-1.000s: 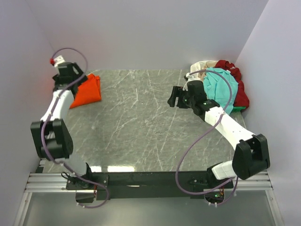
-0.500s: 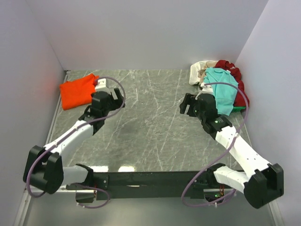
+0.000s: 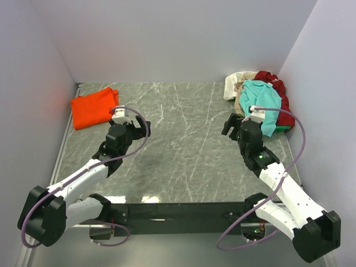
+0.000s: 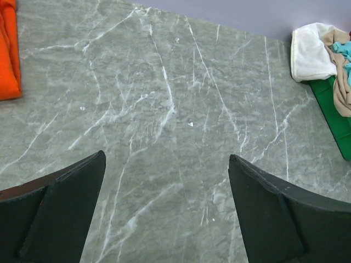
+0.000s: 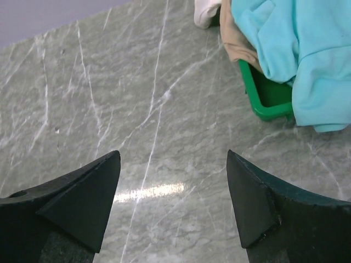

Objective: Fold and stack the t-shirts
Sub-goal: Reset both grippers

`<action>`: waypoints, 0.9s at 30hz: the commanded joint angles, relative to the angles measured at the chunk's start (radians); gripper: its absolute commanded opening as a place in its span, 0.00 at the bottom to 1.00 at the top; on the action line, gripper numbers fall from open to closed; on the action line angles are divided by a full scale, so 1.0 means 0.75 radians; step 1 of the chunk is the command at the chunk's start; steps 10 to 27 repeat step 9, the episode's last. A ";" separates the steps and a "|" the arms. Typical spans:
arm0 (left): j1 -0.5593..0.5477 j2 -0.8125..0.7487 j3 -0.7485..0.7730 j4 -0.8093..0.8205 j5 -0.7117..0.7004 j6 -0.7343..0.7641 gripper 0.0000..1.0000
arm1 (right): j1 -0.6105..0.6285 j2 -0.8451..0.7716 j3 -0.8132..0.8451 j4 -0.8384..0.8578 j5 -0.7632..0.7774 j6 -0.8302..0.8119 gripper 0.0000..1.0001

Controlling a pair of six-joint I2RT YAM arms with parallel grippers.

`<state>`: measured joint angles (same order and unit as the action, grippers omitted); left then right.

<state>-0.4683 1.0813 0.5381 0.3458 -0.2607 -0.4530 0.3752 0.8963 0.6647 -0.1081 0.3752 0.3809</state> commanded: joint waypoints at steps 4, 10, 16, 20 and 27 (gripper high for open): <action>-0.006 -0.075 -0.024 0.130 0.059 0.029 0.99 | 0.005 -0.041 -0.025 0.099 0.095 0.006 0.84; -0.006 -0.131 -0.032 0.124 0.078 0.005 1.00 | 0.003 -0.039 -0.015 0.066 0.138 0.001 0.84; -0.006 -0.131 -0.032 0.124 0.078 0.005 1.00 | 0.003 -0.039 -0.015 0.066 0.138 0.001 0.84; -0.006 -0.131 -0.032 0.124 0.078 0.005 1.00 | 0.003 -0.039 -0.015 0.066 0.138 0.001 0.84; -0.006 -0.131 -0.032 0.124 0.078 0.005 1.00 | 0.003 -0.039 -0.015 0.066 0.138 0.001 0.84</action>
